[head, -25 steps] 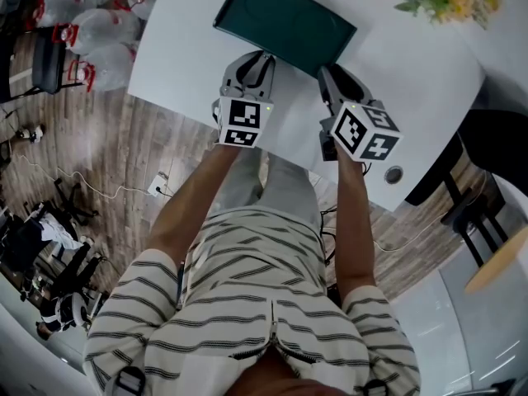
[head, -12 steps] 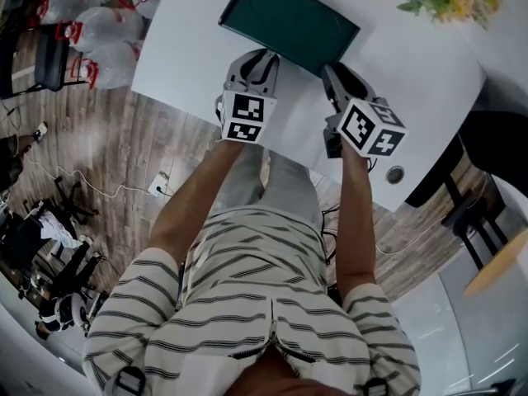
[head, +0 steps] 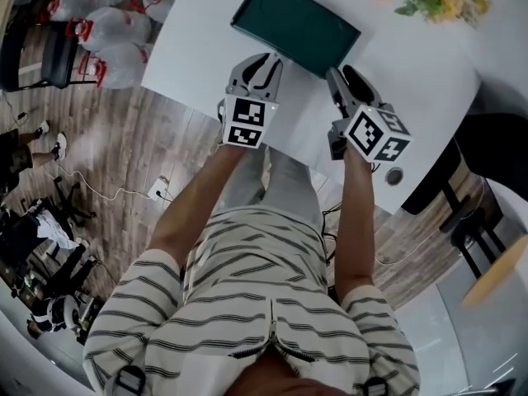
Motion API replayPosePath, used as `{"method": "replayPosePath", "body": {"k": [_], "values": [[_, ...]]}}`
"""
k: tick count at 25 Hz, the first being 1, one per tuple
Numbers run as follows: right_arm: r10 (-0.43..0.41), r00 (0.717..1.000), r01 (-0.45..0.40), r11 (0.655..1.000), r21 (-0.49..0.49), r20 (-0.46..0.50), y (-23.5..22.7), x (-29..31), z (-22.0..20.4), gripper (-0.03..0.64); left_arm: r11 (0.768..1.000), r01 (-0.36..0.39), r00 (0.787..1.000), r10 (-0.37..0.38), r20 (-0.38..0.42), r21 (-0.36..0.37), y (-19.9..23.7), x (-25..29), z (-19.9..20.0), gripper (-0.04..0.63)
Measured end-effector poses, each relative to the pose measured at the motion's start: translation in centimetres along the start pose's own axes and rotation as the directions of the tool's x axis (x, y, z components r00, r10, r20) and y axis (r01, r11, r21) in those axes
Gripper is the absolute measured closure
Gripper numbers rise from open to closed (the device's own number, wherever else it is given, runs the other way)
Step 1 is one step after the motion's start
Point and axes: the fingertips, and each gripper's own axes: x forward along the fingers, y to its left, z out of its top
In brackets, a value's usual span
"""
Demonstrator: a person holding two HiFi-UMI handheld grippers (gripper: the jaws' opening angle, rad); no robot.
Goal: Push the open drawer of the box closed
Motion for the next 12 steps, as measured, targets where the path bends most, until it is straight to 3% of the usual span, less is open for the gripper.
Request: {"method": "replayPosePath", "body": {"k": [6, 12], "values": [[0.034, 0.997, -0.026, 0.993, -0.115, 0.071, 3.2, -2.5, 1.4, 0.500, 1.000, -0.005, 0.999, 0.006, 0.043, -0.021, -0.5, -3.1, 2.3, 0.529], [0.047, 0.992, -0.029, 0.987, -0.156, 0.115, 5.8, -5.2, 2.0, 0.522, 0.999, -0.015, 0.995, 0.018, 0.094, -0.034, -0.9, -7.1, 4.6, 0.543]]}}
